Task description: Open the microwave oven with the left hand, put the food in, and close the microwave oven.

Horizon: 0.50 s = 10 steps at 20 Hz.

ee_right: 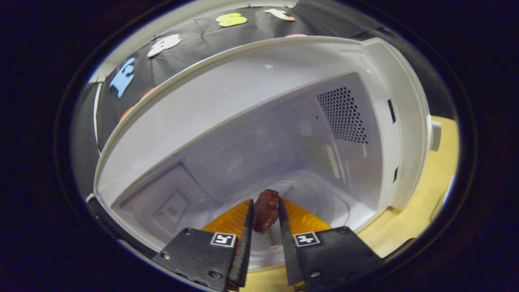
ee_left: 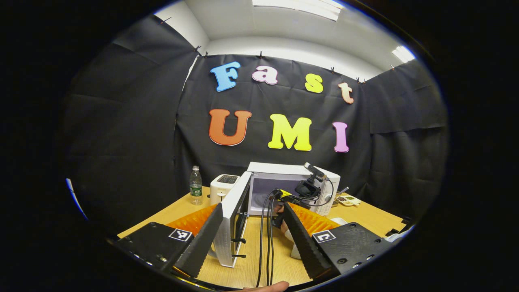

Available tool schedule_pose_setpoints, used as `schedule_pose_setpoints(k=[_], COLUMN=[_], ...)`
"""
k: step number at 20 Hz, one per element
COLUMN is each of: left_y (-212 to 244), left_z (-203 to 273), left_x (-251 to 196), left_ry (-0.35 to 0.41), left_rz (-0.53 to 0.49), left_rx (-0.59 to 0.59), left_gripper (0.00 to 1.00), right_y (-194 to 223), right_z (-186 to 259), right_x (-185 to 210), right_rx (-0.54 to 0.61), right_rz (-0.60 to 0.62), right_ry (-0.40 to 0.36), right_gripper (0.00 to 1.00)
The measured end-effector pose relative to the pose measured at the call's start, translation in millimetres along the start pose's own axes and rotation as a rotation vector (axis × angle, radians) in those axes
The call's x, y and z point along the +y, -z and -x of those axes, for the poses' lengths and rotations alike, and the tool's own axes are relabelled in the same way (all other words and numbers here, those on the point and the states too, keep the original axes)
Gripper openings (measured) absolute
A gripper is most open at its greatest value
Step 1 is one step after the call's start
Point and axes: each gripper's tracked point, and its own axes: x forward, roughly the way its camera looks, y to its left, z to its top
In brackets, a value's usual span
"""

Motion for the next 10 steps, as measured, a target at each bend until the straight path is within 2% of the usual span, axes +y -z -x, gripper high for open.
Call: schedule_pose_setpoints(k=[1,3,4,7,8,9,10], left_y=[0,1,0,-3,-2,-2,-1], left_z=[-1,-1,-1,3,5,5,6], left_x=[-1,-2,-2,0,0,3,7], left_ry=[0.002,0.002,-0.002,-0.019,-0.024,-0.032,-0.044], left_rz=[0.001,0.005,0.005,-0.011,-0.018,-0.023,-0.025], left_rx=[0.0,0.004,0.006,0.002,0.002,0.002,0.004], left_gripper=[0.92,0.92,0.92,0.92,0.92,0.92,0.92], right_y=[-3,-2,-1,-4,-4,-4,-4], right_z=[2,6,6,23,29,37,46], right_x=[-5,-8,-6,-4,-4,-5,-4], right_rx=[-0.015,-0.003,0.003,0.01,0.017,0.028,0.038], right_rz=[0.05,0.081,0.076,0.011,-0.028,-0.059,-0.086], right_ry=[0.02,0.008,-0.011,-0.064,-0.079,-0.093,-0.11], right_gripper=[0.56,0.89,1.0,1.0,0.91,1.0,0.9])
